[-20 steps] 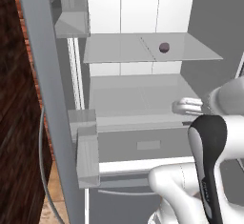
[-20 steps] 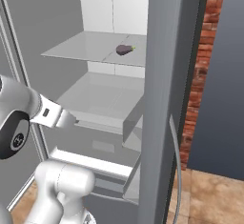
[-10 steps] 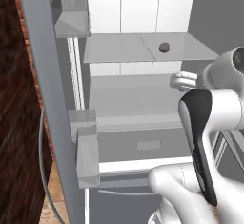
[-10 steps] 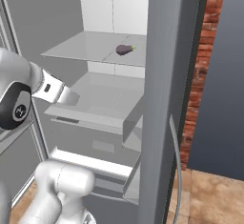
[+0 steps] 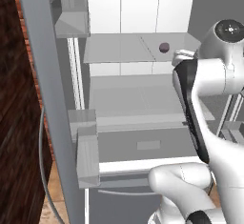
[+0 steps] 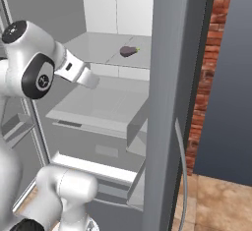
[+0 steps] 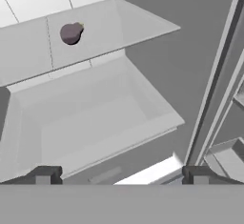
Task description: Place one eggplant and one fish in each tupperware on the nearby counter, to pack two identical lunches.
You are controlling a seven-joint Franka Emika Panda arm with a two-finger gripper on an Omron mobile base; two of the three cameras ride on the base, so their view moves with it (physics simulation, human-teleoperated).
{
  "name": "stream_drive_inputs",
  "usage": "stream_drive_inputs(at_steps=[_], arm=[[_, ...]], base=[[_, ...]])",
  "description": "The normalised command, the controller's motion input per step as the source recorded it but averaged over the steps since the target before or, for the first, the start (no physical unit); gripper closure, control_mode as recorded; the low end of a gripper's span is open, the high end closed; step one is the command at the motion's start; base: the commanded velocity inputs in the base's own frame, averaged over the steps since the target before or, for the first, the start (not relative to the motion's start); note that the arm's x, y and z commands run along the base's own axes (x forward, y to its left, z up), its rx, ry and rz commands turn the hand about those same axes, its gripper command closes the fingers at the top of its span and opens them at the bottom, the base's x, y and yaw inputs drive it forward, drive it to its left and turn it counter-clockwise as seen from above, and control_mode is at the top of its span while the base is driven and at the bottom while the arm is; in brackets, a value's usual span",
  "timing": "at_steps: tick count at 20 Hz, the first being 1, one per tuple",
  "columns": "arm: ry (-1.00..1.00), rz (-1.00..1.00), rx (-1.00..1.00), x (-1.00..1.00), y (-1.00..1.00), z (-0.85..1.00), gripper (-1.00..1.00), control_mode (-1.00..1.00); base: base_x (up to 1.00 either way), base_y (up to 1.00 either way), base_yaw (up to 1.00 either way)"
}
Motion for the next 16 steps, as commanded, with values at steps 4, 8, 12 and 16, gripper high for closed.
stream_drive_inputs(at_steps=[4,8,12,16], arm=[[0.05,-0.11,0.00,0.72,-0.08,0.01,-1.00,-1.00],[0.00,-0.03,0.02,0.89,0.00,0.00,-1.00,-1.00],[0.00,0.00,0.07,0.99,0.00,0.00,-1.00,-1.00],[0.01,0.00,0.08,0.90,-0.05,0.00,-1.00,-1.00]], base=[[0.00,0.00,0.00],[0.00,0.00,0.00],[0.00,0.00,0.00],[0.00,0.00,0.00]])
